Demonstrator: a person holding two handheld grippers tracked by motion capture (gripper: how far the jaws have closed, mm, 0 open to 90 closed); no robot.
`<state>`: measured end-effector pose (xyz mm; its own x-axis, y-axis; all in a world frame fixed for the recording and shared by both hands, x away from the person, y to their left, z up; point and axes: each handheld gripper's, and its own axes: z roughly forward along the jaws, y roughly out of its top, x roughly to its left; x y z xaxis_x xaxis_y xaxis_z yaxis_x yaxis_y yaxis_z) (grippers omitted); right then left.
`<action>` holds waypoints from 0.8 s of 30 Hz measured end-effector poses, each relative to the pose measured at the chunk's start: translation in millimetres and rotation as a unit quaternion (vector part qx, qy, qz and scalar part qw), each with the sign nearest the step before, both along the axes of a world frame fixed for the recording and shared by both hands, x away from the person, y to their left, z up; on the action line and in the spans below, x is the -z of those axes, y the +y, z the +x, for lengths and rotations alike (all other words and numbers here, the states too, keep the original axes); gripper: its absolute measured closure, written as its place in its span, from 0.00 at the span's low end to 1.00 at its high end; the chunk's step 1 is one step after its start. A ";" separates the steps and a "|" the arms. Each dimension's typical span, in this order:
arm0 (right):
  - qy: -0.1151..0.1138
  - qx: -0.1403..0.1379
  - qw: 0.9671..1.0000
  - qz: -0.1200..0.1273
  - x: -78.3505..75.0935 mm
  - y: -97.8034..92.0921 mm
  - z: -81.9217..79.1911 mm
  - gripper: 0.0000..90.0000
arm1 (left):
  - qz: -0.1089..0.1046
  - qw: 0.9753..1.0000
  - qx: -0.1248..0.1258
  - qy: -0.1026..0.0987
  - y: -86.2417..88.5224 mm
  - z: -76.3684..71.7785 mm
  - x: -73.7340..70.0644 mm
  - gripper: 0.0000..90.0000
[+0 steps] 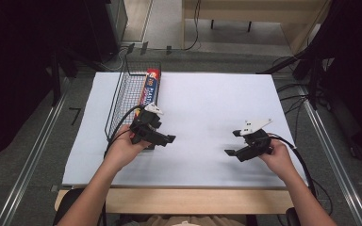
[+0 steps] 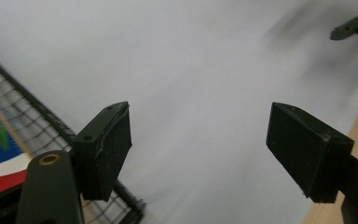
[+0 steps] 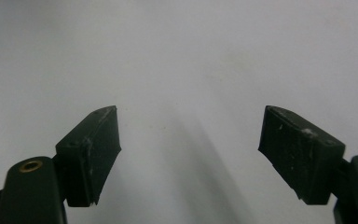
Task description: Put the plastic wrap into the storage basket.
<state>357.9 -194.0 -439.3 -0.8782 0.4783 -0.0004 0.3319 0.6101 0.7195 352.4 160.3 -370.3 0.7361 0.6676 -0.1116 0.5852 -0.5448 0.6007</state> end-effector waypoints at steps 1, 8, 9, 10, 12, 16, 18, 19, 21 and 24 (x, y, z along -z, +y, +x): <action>0.001 -0.001 1.000 0.000 0.1 0.2 0.0 0.23 | -0.002 1.000 0.004 0.000 -1.9 -2.2 2.0 0.25; 0.007 -0.007 1.000 0.010 0.9 1.6 1.1 0.23 | -0.018 0.999 0.036 -0.005 -11.1 -12.0 13.8 0.25; 0.007 -0.007 1.000 0.008 1.1 2.3 1.0 0.23 | -0.019 0.999 0.043 -0.008 -13.2 -14.6 16.6 0.25; 0.007 -0.009 1.000 0.006 1.4 2.5 1.0 0.23 | -0.020 0.999 0.046 -0.010 -14.6 -16.1 18.4 0.25; 0.011 -0.009 1.000 0.003 1.9 3.6 0.1 0.23 | -0.018 0.998 0.051 -0.017 -17.0 -19.7 21.5 0.25; 0.012 -0.013 1.000 0.001 2.5 4.5 0.1 0.23 | -0.022 0.998 0.063 -0.013 -18.4 -23.3 25.9 0.25; 0.011 -0.014 1.000 0.000 3.0 5.1 0.0 0.23 | -0.021 0.997 0.068 -0.014 -18.7 -25.0 27.6 0.25; 0.014 -0.014 1.000 -0.001 3.4 5.5 -0.3 0.23 | -0.020 0.997 0.070 -0.013 -18.7 -25.7 28.2 0.26; 0.013 -0.017 1.000 -0.005 3.9 6.4 -0.4 0.23 | -0.019 0.997 0.074 -0.015 -18.4 -26.5 29.3 0.26; 0.017 -0.018 1.000 -0.008 4.2 8.3 -1.2 0.23 | -0.018 0.997 0.078 -0.014 -17.2 -26.6 30.6 0.26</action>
<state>356.7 -185.7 -443.5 -0.8940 0.4474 0.0233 0.3347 0.6326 0.6984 325.8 143.0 -400.9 0.8344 0.5400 -0.1103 0.4767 -0.6066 0.6363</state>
